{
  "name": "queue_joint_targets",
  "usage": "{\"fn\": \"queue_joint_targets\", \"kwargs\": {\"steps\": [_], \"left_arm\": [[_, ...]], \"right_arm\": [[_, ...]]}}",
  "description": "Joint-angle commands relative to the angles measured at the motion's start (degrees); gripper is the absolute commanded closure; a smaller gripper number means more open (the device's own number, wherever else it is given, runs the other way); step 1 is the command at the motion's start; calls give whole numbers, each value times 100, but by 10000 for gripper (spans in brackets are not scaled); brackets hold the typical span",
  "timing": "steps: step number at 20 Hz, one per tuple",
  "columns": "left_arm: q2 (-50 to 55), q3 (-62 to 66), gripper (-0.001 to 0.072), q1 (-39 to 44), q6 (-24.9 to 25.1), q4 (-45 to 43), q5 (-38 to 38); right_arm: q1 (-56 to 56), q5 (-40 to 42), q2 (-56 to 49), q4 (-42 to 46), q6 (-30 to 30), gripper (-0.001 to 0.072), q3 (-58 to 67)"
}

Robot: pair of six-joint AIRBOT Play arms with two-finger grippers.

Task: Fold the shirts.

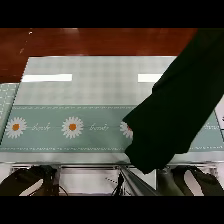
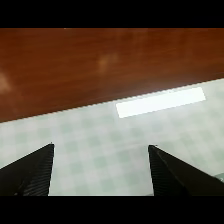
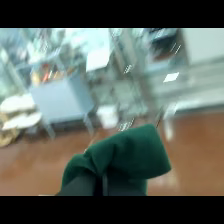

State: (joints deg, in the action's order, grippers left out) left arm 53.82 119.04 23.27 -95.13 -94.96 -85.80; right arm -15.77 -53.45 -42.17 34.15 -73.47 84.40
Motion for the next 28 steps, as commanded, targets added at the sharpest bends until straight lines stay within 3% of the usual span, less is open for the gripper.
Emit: {"fn": "queue_joint_targets", "kwargs": {"steps": [1,8,14,15,17,18,21,23,28], "left_arm": [[-87,-122,13,-2,-83,7,-35],[-76,-400,13,-4,-184,46,-42],[-74,-442,13,-4,-179,42,-74],[-74,-474,13,-4,-179,39,-140],[-74,-590,13,-7,-179,-4,-352],[-74,-680,13,-7,-179,-11,-459],[-76,-1121,13,-7,-186,-17,-544],[-76,-1637,13,-4,-223,7,-546],[-192,-3880,12,-4,-461,800,-234]], "right_arm": [[400,-695,-363,11,-20,690,35],[4181,175,-2061,1882,-702,689,35],[6603,859,-4181,1917,-852,686,35],[6730,922,-4400,1917,-852,637,35],[6651,984,-4538,1989,-837,273,35],[6470,977,-4468,2033,-837,220,42],[5396,785,-3816,2057,-833,214,42],[4424,240,-3178,2452,-837,214,42],[1956,-2050,-2011,5475,-813,216,39]]}}
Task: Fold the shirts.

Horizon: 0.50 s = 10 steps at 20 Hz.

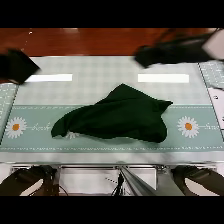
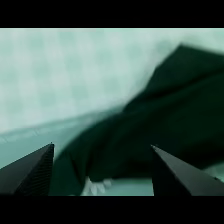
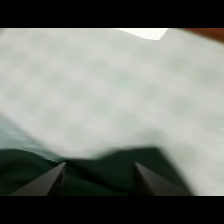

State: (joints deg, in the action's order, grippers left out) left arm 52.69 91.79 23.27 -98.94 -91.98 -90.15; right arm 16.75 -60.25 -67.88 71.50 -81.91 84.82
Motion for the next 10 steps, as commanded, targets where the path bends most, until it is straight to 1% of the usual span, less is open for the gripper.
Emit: {"fn": "queue_joint_targets", "kwargs": {"steps": [1,2,3,5,6,8,10], "left_arm": [[-155,-1707,12,-4,-83,748,374],[-245,-2312,12,-4,-83,1032,566],[-348,-2909,12,-9,-83,1318,750],[-575,-3974,12,-17,-85,1709,1069],[-702,-4400,12,-15,-142,1742,1172],[-992,-5047,12,-96,-192,1742,1303],[-1305,-5362,13,-573,-184,1692,1349]], "right_arm": [[-1786,-1718,614,2020,164,216,-9],[-2286,-1945,621,2033,302,215,-28],[-2863,-1930,627,1681,262,215,-109],[-3753,-1687,625,542,334,214,-437],[-4035,-1580,625,66,433,214,-649],[-4323,-1436,625,-472,590,214,-1150],[-4299,-1368,625,-511,769,214,-1661]]}}
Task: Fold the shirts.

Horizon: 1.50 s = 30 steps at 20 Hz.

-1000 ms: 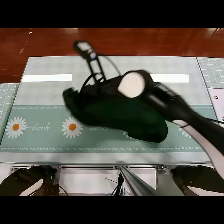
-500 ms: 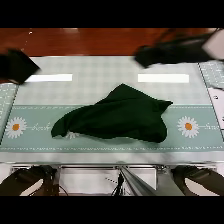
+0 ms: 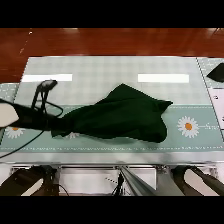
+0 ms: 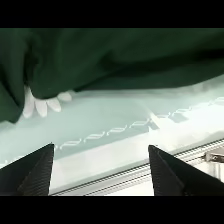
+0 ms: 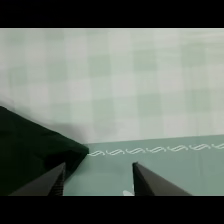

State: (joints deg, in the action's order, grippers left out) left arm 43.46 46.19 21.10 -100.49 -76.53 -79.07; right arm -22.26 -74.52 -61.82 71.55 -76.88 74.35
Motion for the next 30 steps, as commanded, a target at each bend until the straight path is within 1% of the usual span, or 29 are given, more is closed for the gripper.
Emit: {"fn": "queue_joint_targets", "kwargs": {"steps": [1,3,6,7,8,9,11,14,15,17,19,20,22,23,25,26,28,30], "left_arm": [[-514,-850,12,-756,44,33,245],[-581,-863,12,-1700,566,-133,195],[-264,-977,12,-3101,1342,-74,219],[-90,-1005,12,-3414,1611,37,221],[94,-1023,12,-3587,1692,164,313],[280,-1029,12,-3622,1696,313,522],[765,-1029,12,-3574,1915,651,848],[1534,-1029,12,-3595,2061,671,925],[1716,-1027,12,-3650,2192,710,922],[1840,-1029,14,-3941,2435,905,942],[1853,-1029,15,-4419,2962,1362,922],[1884,-1029,14,-4669,3108,1515,861],[2052,-1029,14,-5038,3178,1550,822],[2210,-1029,15,-5158,3335,1615,717],[2594,-1029,15,-5154,3495,1792,597],[2791,-1029,15,-5088,3576,2028,603],[3145,-1029,15,-4878,3768,2660,726],[3440,-1027,27,-4548,3738,3018,1014]], "right_arm": [[-400,116,20,-590,308,214,-866],[-400,238,20,-684,446,214,-1329],[-400,407,20,-717,529,214,-1781],[-400,426,20,-719,542,214,-1851],[-400,463,20,-719,544,214,-1884],[-400,470,20,-745,544,214,-1884],[-400,468,20,-866,586,214,-1884],[-400,459,20,-1038,610,214,-1884],[-400,457,20,-1060,612,214,-1884],[-400,446,20,-1064,632,214,-1884],[-400,463,20,-1069,651,214,-1884],[-400,476,20,-1080,656,214,-1884],[-400,509,20,-1161,678,214,-1884],[-400,518,20,-1189,684,214,-1884],[-400,516,20,-1217,717,214,-1884],[-400,516,20,-1215,717,214,-1884],[-400,507,20,-1215,717,214,-1884],[-400,498,20,-1215,717,214,-1884]]}}
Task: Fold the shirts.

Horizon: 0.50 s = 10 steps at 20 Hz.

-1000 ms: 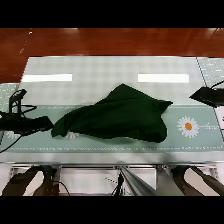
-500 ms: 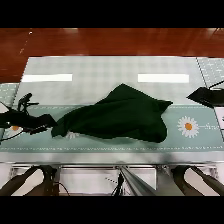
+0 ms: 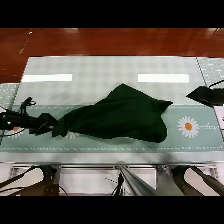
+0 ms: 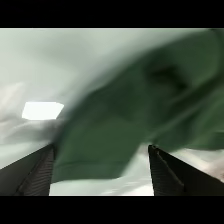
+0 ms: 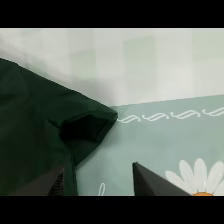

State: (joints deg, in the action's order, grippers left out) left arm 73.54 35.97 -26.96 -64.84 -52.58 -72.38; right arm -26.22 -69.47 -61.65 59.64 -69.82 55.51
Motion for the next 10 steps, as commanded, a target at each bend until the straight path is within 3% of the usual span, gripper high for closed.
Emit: {"fn": "queue_joint_targets", "kwargs": {"steps": [1,2,4,5,6,10], "left_arm": [[573,2,96,437,22,660,487],[702,13,183,632,-87,675,584],[866,13,556,894,-157,772,595],[866,13,625,955,-190,785,595],[846,13,680,953,-188,785,570],[785,13,680,868,-120,782,374]], "right_arm": [[-4,-11,2,-24,11,214,0],[-4,-17,2,-22,11,214,0],[-4,-22,2,-20,9,214,0],[-4,-20,2,-4,9,214,0],[-4,-7,2,48,11,214,0],[-17,-42,-74,396,11,214,-129]]}}
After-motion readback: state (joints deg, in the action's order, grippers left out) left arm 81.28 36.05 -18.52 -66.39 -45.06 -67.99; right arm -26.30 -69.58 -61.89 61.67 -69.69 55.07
